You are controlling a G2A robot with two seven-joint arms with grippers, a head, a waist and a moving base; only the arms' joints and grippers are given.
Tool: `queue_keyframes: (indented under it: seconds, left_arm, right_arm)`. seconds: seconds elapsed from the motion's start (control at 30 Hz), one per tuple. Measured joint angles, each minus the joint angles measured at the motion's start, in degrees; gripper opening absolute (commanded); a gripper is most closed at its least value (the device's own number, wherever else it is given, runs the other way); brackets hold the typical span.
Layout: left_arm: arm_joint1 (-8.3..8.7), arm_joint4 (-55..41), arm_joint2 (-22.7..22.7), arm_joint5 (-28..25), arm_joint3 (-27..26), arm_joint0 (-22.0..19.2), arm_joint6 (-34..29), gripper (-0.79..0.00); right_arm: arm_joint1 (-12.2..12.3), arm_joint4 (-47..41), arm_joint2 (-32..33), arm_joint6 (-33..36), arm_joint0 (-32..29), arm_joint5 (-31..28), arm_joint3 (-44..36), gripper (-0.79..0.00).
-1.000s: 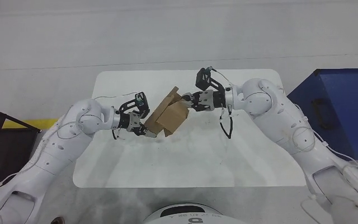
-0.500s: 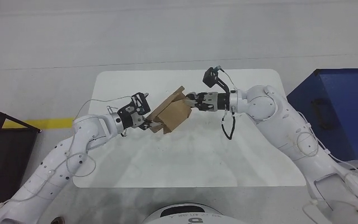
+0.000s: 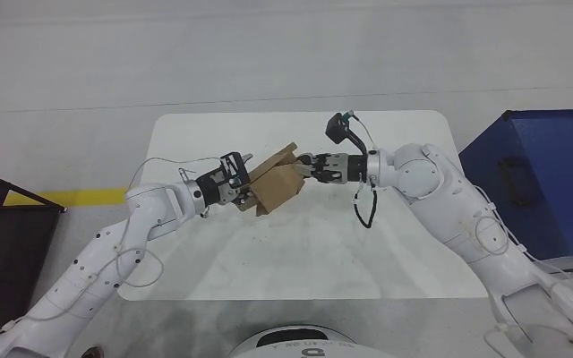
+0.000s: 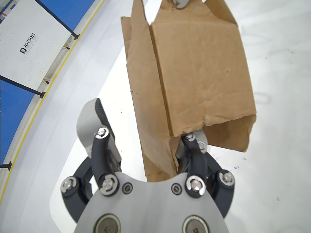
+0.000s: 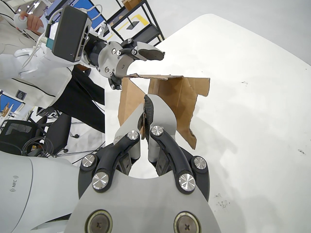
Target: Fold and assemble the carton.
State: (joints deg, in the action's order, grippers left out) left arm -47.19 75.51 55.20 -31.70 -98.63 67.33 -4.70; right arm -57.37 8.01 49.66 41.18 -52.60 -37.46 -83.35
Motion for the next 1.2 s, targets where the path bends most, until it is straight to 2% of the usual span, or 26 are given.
queue_keyframes:
  seconds: [0.1,0.23,0.27,0.33,0.53,0.77,0.83,1.0,1.2]
  left_arm:
    - [-0.13,-0.5,0.3,-1.1,0.4,0.0,0.2,-0.785]
    - [-0.29,-2.1,0.8,-3.2,1.0,0.0,0.7,-0.785]
    - [-0.33,-2.8,1.0,-3.7,1.3,0.0,0.7,-0.785]
    - [-0.45,-4.9,1.4,-4.7,2.2,-0.1,0.9,-0.785]
    - [-0.76,-10.8,3.1,-6.4,4.5,-0.5,1.2,-0.785]
    - [-1.01,-10.2,3.7,-7.1,3.7,-0.4,0.9,-0.785]
    - [-1.04,-7.8,3.5,-6.9,2.8,-0.4,0.3,-0.785]
    - [-1.24,-1.1,2.7,-5.3,0.6,0.2,-0.6,-0.785]
    - [-1.55,0.5,2.9,-4.0,0.5,0.7,0.3,-0.785]
  right_arm:
    - [-0.1,-0.2,0.1,-0.1,-0.3,-0.2,-0.4,-0.616]
    - [-0.3,-0.7,0.1,-0.2,-0.5,-0.6,-0.8,-0.376]
    - [-0.3,-0.8,0.0,-0.2,-0.5,-0.7,-0.8,-0.283]
    - [-0.4,-1.1,0.0,-0.3,-0.5,-1.0,-0.9,-0.243]
    - [-0.5,-1.4,0.7,-0.6,-0.8,-1.7,-1.1,-0.262]
    - [-0.5,-3.5,1.1,0.4,-1.1,-1.9,-0.6,-0.268]
    - [-0.6,-3.6,0.9,1.4,-0.8,-1.4,-0.4,-0.296]
    - [-1.0,-5.1,-0.3,5.1,0.7,-0.5,-0.7,-0.486]
    - [-1.7,-13.3,-1.8,8.6,1.7,-0.6,0.4,-0.474]
